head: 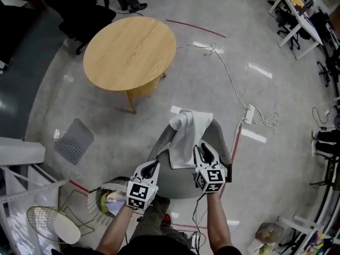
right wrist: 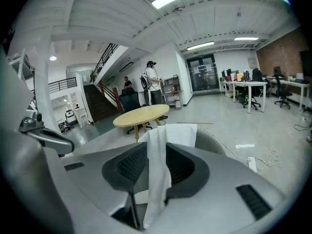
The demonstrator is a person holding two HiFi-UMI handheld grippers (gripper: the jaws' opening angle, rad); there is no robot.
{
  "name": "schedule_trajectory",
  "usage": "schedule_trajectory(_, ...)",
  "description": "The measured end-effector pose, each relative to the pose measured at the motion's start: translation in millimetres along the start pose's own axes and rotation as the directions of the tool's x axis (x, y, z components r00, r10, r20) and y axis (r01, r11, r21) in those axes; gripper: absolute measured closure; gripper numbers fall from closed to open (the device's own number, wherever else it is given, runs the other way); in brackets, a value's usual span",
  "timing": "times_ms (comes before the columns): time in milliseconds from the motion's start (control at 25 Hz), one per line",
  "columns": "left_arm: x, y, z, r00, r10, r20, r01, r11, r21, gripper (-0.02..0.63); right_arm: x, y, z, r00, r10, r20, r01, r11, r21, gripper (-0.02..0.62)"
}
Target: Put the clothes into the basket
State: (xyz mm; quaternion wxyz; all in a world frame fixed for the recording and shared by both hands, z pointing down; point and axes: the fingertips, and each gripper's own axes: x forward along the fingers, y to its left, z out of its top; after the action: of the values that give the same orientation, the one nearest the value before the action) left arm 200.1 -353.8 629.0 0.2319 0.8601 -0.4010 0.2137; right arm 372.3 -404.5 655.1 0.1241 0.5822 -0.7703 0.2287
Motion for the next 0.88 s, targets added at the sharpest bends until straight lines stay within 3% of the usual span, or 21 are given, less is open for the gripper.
schedule_trajectory(440,-1,18,-10,0.999,0.02,-0.027,-0.02,1.0,-0.013,0.6,63,-26,-21,0.99,-0.045,-0.137,0.044,0.999,-0.007,0.354)
schedule_trajectory(800,-6,31,-28,0.998,0.039,-0.054,-0.041,0.998,-0.037,0.6,94,-48,-41,0.974,-0.105,-0.2,0.106,0.994,-0.002,0.351)
schedule_trajectory(880,-8,36,-30,0.997,0.049,-0.052,-0.051,0.998,-0.041,0.6,97,-51,-39,0.971,-0.13,-0.202,0.132,0.991,-0.004,0.404)
